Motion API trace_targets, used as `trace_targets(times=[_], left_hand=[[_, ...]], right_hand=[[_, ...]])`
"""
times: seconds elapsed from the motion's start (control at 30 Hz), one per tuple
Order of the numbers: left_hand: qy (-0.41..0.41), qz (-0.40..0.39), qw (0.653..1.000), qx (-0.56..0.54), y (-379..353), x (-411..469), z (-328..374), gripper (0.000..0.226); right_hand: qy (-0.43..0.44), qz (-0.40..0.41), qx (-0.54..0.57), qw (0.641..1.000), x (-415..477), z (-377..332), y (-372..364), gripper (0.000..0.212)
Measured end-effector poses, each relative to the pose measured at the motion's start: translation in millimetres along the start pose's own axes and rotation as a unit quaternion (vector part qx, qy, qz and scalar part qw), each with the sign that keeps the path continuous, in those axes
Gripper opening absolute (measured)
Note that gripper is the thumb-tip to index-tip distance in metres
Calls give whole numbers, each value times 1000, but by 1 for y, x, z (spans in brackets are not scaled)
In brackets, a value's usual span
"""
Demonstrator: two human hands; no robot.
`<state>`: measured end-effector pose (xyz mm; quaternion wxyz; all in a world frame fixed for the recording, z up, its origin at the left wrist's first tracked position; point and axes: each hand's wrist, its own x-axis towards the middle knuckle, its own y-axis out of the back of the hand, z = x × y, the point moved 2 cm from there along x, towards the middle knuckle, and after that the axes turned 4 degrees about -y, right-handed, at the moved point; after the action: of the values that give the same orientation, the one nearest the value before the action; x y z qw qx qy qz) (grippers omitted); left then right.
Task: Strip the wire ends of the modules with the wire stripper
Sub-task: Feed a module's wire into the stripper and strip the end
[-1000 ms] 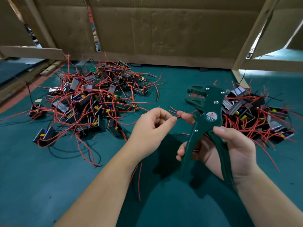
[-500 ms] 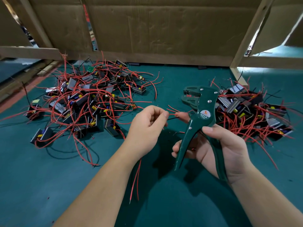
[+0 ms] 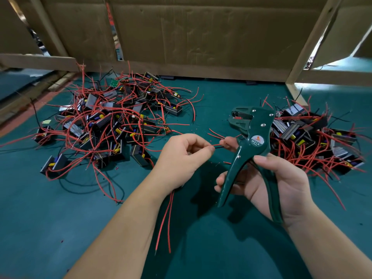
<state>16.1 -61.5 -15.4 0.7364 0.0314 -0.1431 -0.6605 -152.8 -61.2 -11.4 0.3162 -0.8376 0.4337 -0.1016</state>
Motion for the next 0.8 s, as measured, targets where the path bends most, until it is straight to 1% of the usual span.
trace_targets(times=[0.13, 0.43, 0.5, 0.6, 0.7, 0.8], left_hand=[[22, 18, 999, -19, 1, 0, 0, 18], [57, -42, 997, -44, 3, -3, 4, 18], [56, -42, 996, -57, 3, -3, 5, 14], [35, -17, 995, -95, 5, -4, 8, 14], [13, 14, 988, -153, 10, -2, 13, 19], [-4, 52, 982, -182, 14, 0, 12, 19]], right_hand=[[-4, -13, -3, 1000, -1, 2, -2, 68], [-17, -9, 8, 1000, -3, -1, -4, 85], [-18, -12, 9, 1000, -4, -1, -4, 87], [-11, -11, 23, 1000, -3, -2, -4, 88], [-5, -1, 57, 998, -1, -4, -3, 82], [-45, -7, 63, 997, -2, -4, -2, 77]])
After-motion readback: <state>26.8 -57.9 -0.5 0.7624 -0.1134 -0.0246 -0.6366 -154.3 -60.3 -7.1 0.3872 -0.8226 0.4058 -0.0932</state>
